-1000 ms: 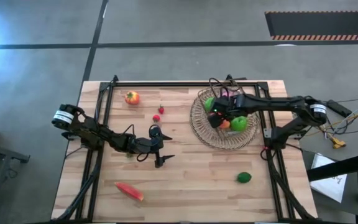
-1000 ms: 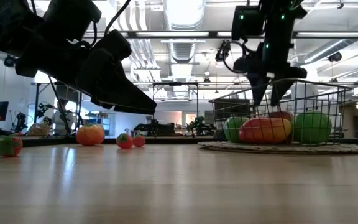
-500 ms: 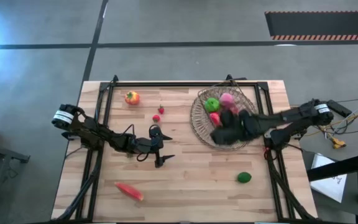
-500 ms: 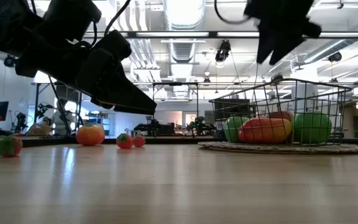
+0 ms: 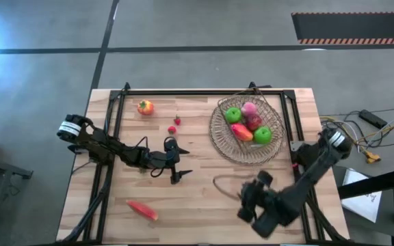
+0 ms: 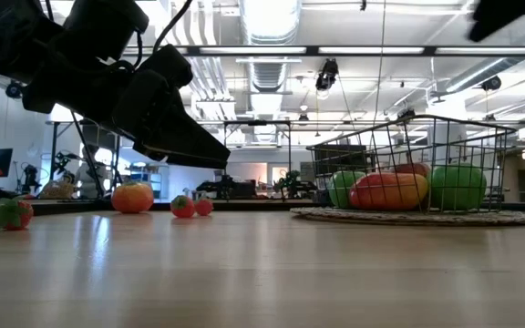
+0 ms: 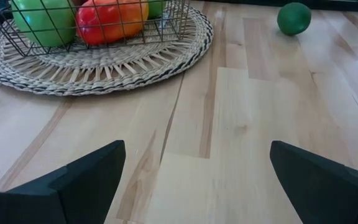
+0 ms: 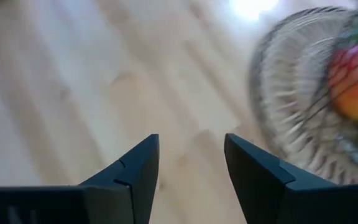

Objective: Build produce basket
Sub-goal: Put the lime into the gold wire basket

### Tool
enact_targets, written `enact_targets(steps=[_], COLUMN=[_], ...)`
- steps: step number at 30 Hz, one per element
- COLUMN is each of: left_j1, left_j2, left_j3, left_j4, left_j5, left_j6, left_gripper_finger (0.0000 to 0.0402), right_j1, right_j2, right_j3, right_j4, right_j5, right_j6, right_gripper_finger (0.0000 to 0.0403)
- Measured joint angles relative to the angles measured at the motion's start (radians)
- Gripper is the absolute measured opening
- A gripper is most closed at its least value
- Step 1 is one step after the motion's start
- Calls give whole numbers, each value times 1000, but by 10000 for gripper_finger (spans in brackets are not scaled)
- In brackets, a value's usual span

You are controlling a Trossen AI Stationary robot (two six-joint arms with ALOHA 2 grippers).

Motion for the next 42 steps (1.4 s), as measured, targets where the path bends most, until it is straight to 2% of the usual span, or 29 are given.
enact_targets(steps=[3, 6, 11, 17, 22, 27, 33, 35, 39, 42], left_j1=[0, 3, 9, 6, -7, -43, -94, -110, -124, -124], left_j2=[0, -28, -182, -402, -545, -652, -705, -703, -659, -595], left_j3=[2, 7, 48, 39, 18, 1, -7, -7, -7, -7], left_j4=[-23, -180, -542, -749, -977, -1174, -1209, -1189, -1080, -962], left_j5=[0, -20, -149, -276, -282, -220, -118, -116, -141, -161], left_j6=[1, 6, -58, -161, -291, -427, -446, -446, -435, -388], left_gripper_finger=[384, 384, 384, 384, 384, 384, 384, 384, 384, 384], right_j1=[48, 74, 78, 87, 118, 152, 187, 212, 257, 284], right_j2=[75, 159, 279, 328, 307, 298, 304, 293, 255, 224], right_j3=[39, 62, 62, 61, 56, 52, 41, 41, 41, 29], right_j4=[-2, 5, -3, -8, -35, -58, -61, -117, -326, -357], right_j5=[-38, -49, -59, -70, -33, 51, 81, 66, -76, -150], right_j6=[2, 7, 71, 91, 151, 202, 249, 329, 552, 602], right_gripper_finger=[166, 160, 145, 131, 130, 130, 130, 130, 130, 132])
